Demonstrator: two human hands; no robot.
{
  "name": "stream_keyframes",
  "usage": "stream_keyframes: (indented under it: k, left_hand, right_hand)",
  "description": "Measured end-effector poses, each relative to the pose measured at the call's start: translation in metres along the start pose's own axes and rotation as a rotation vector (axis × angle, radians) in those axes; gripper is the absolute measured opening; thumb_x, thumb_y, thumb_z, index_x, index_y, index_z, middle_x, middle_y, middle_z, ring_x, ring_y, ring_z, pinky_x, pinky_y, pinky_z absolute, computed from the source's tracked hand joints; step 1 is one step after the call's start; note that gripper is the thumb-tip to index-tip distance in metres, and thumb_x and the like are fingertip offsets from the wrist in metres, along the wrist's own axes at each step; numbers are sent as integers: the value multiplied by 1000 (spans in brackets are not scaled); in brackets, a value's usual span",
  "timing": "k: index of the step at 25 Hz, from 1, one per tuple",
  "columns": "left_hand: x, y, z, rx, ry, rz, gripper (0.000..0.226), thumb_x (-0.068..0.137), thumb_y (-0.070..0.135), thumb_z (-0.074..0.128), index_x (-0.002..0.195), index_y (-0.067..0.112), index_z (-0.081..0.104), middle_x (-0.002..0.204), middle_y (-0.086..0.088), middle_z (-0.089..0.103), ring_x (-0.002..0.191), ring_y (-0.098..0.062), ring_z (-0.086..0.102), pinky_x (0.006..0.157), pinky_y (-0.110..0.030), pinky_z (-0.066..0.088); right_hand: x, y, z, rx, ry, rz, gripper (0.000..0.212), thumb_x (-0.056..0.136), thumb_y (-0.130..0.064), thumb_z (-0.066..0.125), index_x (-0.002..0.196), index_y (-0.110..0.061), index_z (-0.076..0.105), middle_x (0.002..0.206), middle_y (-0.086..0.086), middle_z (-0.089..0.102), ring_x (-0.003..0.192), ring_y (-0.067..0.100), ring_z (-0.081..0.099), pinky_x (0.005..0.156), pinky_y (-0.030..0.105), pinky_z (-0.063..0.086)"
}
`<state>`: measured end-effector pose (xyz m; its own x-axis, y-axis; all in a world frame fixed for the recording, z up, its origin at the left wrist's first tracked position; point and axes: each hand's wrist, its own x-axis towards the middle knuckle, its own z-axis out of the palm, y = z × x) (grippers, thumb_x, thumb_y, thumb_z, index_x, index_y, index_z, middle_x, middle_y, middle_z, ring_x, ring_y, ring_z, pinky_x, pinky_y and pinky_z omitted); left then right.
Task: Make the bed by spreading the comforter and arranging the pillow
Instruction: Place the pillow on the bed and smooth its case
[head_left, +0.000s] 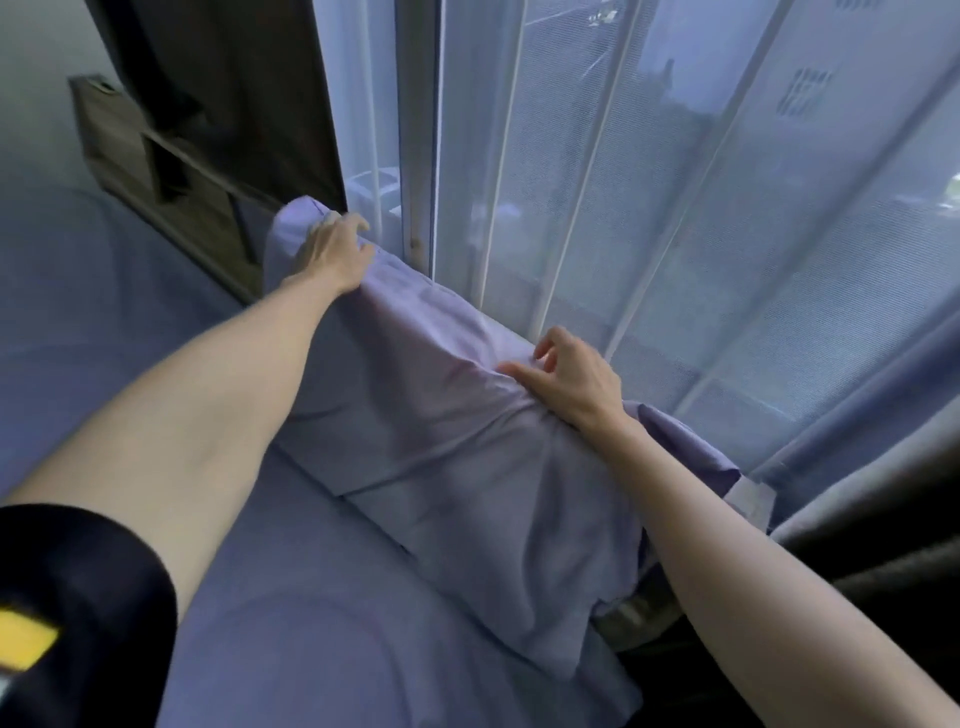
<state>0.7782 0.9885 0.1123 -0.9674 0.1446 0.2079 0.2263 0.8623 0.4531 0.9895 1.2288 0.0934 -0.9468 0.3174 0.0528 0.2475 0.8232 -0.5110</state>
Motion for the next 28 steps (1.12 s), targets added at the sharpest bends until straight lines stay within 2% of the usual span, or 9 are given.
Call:
stream_keyframes:
  k: [2,4,7,9,15,19,21,24,28]
  left_hand:
    - [4,11,4,108,-280,51,60,90,25,58,145,23,37,135,-21,48,123,-40,47,104,-46,41]
    - [2,18,11,259,-458,101,53,88,30,62,138,25,47,136,-20,49,116,-37,52,95,-38,44]
    - [-1,22,17,149,-303,79,13,86,22,64,96,20,70,111,-15,65,91,-33,59,75,-31,44]
    - [-1,29,17,141,-138,64,11,86,15,59,88,19,70,108,-15,67,93,-36,60,75,-34,44]
    - [13,56,12,-160,59,-34,20,89,9,49,97,11,67,109,-15,69,109,-33,59,88,-37,46]
    - [-7,30,36,-126,-249,69,22,94,18,49,111,12,62,122,-12,64,114,-31,56,95,-35,42]
    - [-12,20,34,-60,-384,152,38,96,34,47,130,17,51,141,-10,50,129,-29,46,108,-38,34]
    - [-13,15,21,134,-351,260,58,98,51,33,149,23,29,160,-2,18,149,-24,11,119,-50,6]
    - [-32,-1,28,332,-444,219,66,94,65,14,153,34,13,163,4,1,150,-21,-5,118,-54,-8]
  right_hand:
    - [-3,12,-2,-30,-38,20,49,68,-65,68,96,-26,58,107,-4,62,100,21,58,78,36,45]
    - [-4,17,0,-19,-44,23,37,72,-54,72,91,-24,63,103,-6,62,100,20,59,74,32,41]
    - [-5,19,2,15,38,7,18,77,-37,73,76,-20,66,83,-4,63,92,24,62,70,29,39]
    - [-2,14,-2,38,114,11,16,78,-34,72,74,-19,66,81,-1,66,89,26,62,72,31,43]
    - [27,10,-23,-107,339,61,12,85,-25,62,84,-13,65,93,10,66,88,33,60,68,31,38]
    - [30,12,1,-307,123,200,18,90,-17,54,100,-10,67,109,17,65,101,38,60,77,36,44]
    - [31,0,-2,-292,141,164,22,91,-15,51,108,-12,66,115,15,63,107,36,57,82,36,44]
    - [24,-29,0,-202,180,-100,39,97,-34,50,129,-13,54,132,10,54,122,32,45,96,40,39]
    - [1,-28,37,-265,-70,-185,63,95,-58,35,143,-17,37,148,4,40,138,25,35,110,40,29]
